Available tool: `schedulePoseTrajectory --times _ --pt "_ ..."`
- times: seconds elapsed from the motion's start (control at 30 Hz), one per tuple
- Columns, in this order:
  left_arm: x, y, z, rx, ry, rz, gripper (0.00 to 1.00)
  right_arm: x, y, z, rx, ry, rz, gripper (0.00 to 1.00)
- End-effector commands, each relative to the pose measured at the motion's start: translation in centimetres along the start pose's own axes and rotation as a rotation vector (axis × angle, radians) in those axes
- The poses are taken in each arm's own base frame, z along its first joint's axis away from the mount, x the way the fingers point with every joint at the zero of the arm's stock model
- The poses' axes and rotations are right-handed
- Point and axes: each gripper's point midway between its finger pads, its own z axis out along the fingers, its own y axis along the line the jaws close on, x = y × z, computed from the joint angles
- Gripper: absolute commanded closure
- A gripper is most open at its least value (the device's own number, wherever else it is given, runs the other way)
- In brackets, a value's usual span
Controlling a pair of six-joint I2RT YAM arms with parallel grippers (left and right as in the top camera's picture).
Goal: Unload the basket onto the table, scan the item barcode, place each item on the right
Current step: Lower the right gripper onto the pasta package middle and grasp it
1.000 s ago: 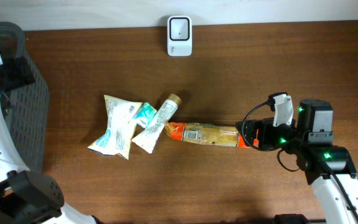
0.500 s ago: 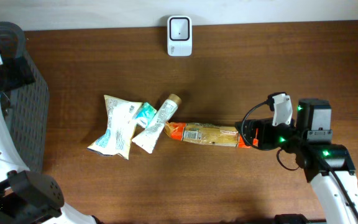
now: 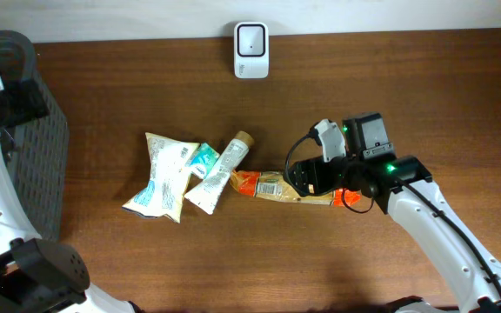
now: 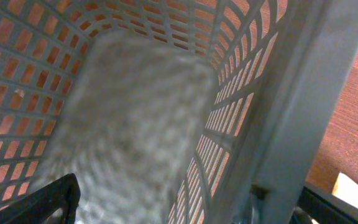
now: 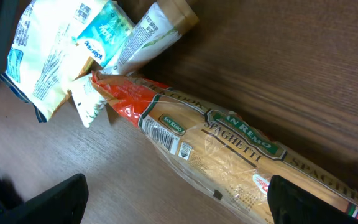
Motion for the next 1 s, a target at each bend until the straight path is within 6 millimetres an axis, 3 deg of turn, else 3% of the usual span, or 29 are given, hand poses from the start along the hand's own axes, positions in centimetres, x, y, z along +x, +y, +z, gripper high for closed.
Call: schedulePoseTrajectory --times 0.0,0.97 --pt "0.14 0.16 0.25 0.004 0.006 -0.015 0.01 -0.73 0.09 -0.21 0.013 -0.014 -0.011 0.08" --pt "0.13 0.16 0.25 0.004 0.006 -0.015 0.01 -0.45 0.05 -0.19 0.014 -0.003 -0.006 0.07"
